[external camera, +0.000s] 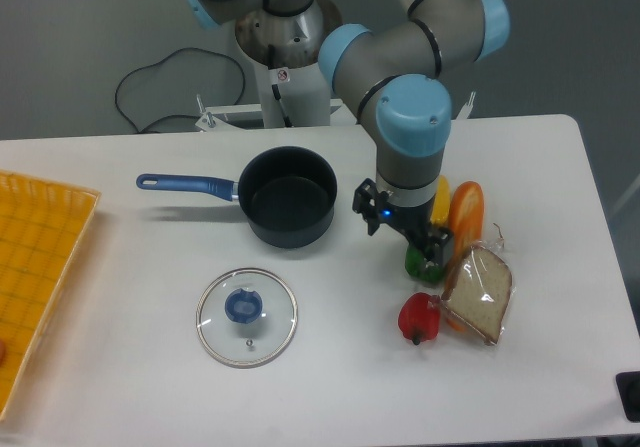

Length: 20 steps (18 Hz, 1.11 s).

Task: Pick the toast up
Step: 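Move the gripper over the bagged toast slice beside the peppers, then lower the open gripper down onto the bagged toast slice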

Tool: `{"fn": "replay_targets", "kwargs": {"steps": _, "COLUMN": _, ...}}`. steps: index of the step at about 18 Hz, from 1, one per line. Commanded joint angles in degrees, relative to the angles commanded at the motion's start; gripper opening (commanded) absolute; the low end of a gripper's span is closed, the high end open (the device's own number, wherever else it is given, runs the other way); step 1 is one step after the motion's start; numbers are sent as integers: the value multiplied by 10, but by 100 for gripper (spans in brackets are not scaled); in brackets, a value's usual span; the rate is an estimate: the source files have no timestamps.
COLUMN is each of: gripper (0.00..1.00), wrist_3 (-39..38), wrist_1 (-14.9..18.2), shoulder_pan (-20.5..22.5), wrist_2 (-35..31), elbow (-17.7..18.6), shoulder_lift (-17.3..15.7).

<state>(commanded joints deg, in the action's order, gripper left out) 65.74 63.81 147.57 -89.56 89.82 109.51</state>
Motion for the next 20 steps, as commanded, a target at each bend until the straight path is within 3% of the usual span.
{"fn": "replay_targets", "kwargs": {"steps": 5, "gripper": 100, "wrist_3": -6, "wrist_1": -8, "shoulder_pan": 1, "wrist_2": -2, "elbow": -12, "shoulder_lift": 11}}
{"fn": "replay_targets", "kwargs": {"steps": 8, "gripper": 100, "wrist_3": -57, "wrist_1": -35, "shoulder_pan": 0, "wrist_2": -10, "elbow": -19, "shoulder_lift": 24}}
{"fn": "replay_targets", "kwargs": {"steps": 13, "gripper": 100, "wrist_3": -62, "wrist_1": -62, "shoulder_pan": 2, "wrist_2": -27, "elbow": -20, "shoulder_lift": 51}}
{"fn": "replay_targets", "kwargs": {"steps": 16, "gripper": 100, "wrist_3": -74, "wrist_1": -75, "shoulder_pan": 3, "wrist_2": -64, "elbow": -20, "shoulder_lift": 71}}
{"fn": "replay_targets", "kwargs": {"steps": 20, "gripper": 100, "wrist_3": -81, "wrist_1": -79, "shoulder_pan": 3, "wrist_2": -68, "elbow": -16, "shoulder_lift": 79}}
